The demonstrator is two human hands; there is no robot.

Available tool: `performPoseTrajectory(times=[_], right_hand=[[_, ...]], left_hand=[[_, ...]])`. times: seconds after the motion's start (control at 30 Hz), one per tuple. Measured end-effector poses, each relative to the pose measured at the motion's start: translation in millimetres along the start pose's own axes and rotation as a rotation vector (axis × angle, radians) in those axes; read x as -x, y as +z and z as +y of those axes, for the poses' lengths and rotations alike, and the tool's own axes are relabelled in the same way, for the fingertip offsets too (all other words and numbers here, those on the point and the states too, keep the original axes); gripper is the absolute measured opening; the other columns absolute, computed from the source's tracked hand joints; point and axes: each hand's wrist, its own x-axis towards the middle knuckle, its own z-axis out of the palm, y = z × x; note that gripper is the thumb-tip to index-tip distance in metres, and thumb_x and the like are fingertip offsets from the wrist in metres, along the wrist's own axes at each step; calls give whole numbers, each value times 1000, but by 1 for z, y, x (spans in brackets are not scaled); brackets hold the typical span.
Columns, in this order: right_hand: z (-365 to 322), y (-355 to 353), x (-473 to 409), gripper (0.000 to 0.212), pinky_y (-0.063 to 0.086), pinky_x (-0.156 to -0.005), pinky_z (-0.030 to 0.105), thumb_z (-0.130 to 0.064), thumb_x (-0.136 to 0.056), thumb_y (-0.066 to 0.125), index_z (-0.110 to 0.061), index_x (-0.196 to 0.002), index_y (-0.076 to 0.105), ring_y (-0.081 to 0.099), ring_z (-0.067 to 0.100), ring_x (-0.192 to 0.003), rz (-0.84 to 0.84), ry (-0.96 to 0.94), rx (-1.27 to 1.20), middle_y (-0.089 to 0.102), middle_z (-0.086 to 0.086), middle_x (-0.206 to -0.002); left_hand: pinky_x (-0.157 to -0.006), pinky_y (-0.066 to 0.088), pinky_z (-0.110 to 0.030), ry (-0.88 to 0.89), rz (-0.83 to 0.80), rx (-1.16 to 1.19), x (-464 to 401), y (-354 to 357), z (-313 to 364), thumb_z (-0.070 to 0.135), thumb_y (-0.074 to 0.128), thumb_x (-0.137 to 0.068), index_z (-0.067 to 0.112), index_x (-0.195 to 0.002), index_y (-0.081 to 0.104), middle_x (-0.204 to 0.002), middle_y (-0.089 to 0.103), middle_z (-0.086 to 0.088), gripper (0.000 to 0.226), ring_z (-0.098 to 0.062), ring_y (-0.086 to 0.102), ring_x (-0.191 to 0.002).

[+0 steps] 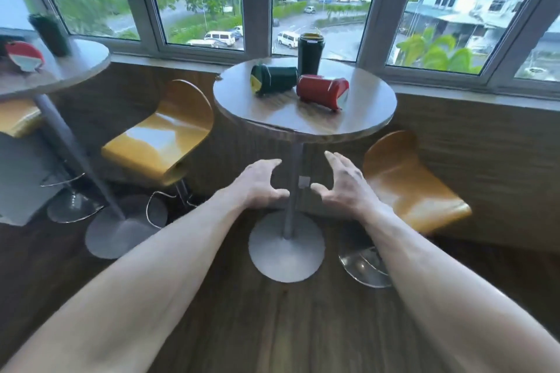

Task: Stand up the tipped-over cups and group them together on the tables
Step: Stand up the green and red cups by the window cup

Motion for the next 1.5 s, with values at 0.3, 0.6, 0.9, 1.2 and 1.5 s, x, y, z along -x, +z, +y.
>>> performPoseTrajectory(times=[0.3, 0.6, 0.9, 1.2, 1.5], right_hand=[[-10, -59, -155, 84, 26, -113, 36, -38, -83, 71, -14, -150, 27, 36, 30, -136, 157, -54, 72, 34, 11, -152], [15, -63, -262, 83, 30, -109, 37, -43, -80, 74, -18, -147, 34, 43, 29, -128, 257, -29, 59, 40, 8, -145], [46, -34, -276, 61, 50, -81, 35, -40, -77, 77, -18, -127, 50, 54, 17, -91, 433, -183, -9, 53, 8, -115], [68, -28, -272, 73, 50, -91, 44, -43, -71, 78, -28, -131, 39, 50, 21, -111, 384, -246, -97, 40, 0, -127], [57, -62, -282, 84, 38, -79, 29, -49, -62, 85, -31, -130, 37, 54, 20, -93, 324, -109, -106, 53, 1, -113]], left_hand=[[-116, 26, -35, 135, 166, -3, -148, -83, 5, 35, 73, -79, 15, -148, 31, -153, 35, -6, 83, -22, 34, -140], [-109, 31, -34, 195, 275, -6, -264, -117, -23, 39, 71, -77, 19, -143, 40, -146, 45, -7, 75, -23, 42, -132], [-113, 28, -46, 115, 418, -132, -310, -113, -57, 50, 67, -76, 23, -139, 39, -149, 32, -11, 74, -34, 30, -135], [-99, 45, -52, 91, 448, -95, -310, -93, -69, 41, 68, -78, 33, -137, 26, -147, 22, -4, 73, -38, 44, -123], [-96, 47, -52, 85, 472, -81, -312, -91, -69, 37, 70, -79, 30, -139, 28, -149, 22, -4, 74, -39, 45, -123]])
